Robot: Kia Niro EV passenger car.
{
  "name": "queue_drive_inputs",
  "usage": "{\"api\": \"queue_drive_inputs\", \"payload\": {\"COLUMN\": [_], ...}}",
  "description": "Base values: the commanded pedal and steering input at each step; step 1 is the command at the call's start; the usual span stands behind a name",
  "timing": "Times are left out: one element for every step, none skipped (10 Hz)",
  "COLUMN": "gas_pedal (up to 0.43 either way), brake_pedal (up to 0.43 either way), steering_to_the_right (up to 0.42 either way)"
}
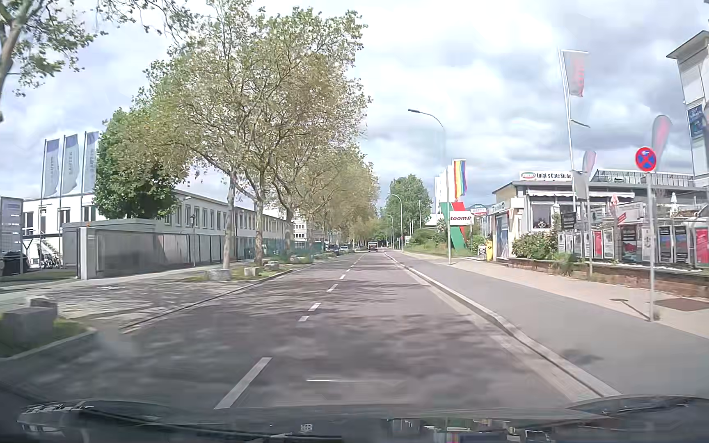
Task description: Follow the waypoints while adhering to traffic rules and regulations
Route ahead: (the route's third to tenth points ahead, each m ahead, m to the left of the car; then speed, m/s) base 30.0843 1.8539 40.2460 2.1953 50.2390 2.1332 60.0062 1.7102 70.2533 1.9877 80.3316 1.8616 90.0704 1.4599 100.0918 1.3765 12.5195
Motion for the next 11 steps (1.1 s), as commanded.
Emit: {"api": "queue_drive_inputs", "payload": {"gas_pedal": [0.059, 0.059, 0.059, 0.059, 0.059, 0.059, 0.059, 0.059, 0.059, 0.059, 0.059], "brake_pedal": [0.000, 0.000, 0.000, 0.000, 0.000, 0.000, 0.000, 0.000, 0.000, 0.000, 0.000], "steering_to_the_right": [0.002, 0.001, 0.002, 0.002, 0.001, 0.002, 0.001, 0.002, 0.001, 0.002, 0.002]}}
